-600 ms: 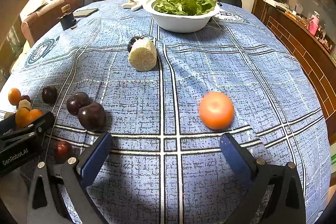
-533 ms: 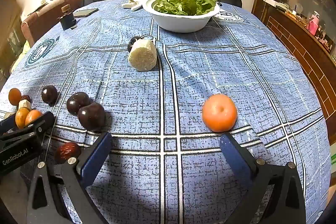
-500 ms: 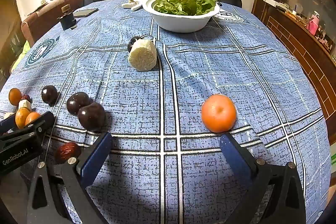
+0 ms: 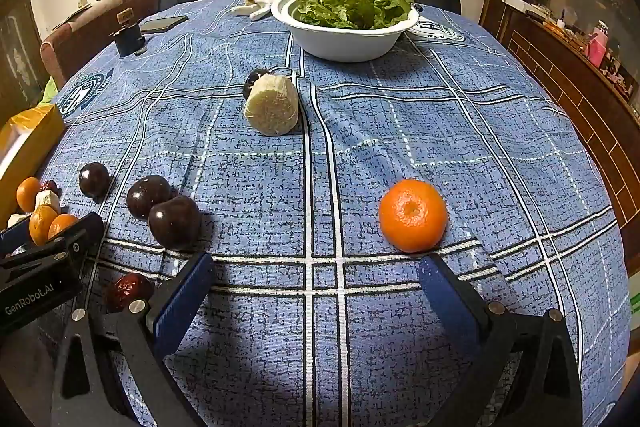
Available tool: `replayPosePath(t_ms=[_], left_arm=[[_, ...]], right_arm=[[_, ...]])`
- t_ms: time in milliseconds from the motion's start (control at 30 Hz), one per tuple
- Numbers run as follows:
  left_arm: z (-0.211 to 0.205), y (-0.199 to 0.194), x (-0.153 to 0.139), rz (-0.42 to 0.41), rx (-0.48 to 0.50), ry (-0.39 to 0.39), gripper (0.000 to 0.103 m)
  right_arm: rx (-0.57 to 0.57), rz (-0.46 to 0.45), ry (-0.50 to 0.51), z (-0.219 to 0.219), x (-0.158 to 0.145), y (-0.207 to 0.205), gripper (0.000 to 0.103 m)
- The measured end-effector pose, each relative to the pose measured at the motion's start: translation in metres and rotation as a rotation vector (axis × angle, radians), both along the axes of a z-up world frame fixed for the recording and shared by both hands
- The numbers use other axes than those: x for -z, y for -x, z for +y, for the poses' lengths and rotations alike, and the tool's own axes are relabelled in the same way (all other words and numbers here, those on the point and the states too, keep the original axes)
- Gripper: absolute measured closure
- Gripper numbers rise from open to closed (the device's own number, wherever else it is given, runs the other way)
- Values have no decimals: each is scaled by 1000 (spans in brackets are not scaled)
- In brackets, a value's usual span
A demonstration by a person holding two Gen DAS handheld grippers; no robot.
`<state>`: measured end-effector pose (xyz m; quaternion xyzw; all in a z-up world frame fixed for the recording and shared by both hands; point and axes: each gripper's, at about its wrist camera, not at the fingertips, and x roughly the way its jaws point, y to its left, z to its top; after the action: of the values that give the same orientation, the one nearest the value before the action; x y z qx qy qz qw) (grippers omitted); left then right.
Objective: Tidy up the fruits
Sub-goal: 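Move both tools toward the fruits on the tablecloth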
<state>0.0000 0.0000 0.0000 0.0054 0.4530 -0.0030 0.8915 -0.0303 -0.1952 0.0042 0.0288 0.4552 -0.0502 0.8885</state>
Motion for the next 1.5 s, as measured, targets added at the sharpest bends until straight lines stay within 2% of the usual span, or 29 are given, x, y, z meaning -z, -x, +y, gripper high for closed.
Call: replayPosePath(t_ms=[833, 967, 1100, 1233, 1300, 1367, 1400, 1467, 1500], left_arm=[[0, 0, 0, 1, 0, 0, 0], [0, 1, 0, 13, -37, -2, 0], [1, -1, -2, 70, 22, 1, 0], [6, 1, -4, 123, 120, 26, 0], [14, 12, -10, 114, 149, 115, 6], [26, 20, -20, 88, 163, 198, 21], [33, 27, -28, 58, 170, 221, 22], [53, 41, -51, -54, 172, 221, 22], [61, 47, -60, -99, 163, 211, 22]], right_arm=[[0, 1, 0, 0, 0, 0, 0], [0, 1, -1, 0, 0, 0, 0], [-3, 9, -10, -1, 0, 0, 0], [2, 70, -22, 2, -1, 1, 0], [-6, 79, -18, 5, -1, 4, 0], [-18, 82, -16, 7, -2, 6, 0], [-20, 79, -15, 7, -1, 5, 0], [-18, 78, -14, 3, -1, 8, 0], [-15, 81, -14, 3, -2, 10, 5]])
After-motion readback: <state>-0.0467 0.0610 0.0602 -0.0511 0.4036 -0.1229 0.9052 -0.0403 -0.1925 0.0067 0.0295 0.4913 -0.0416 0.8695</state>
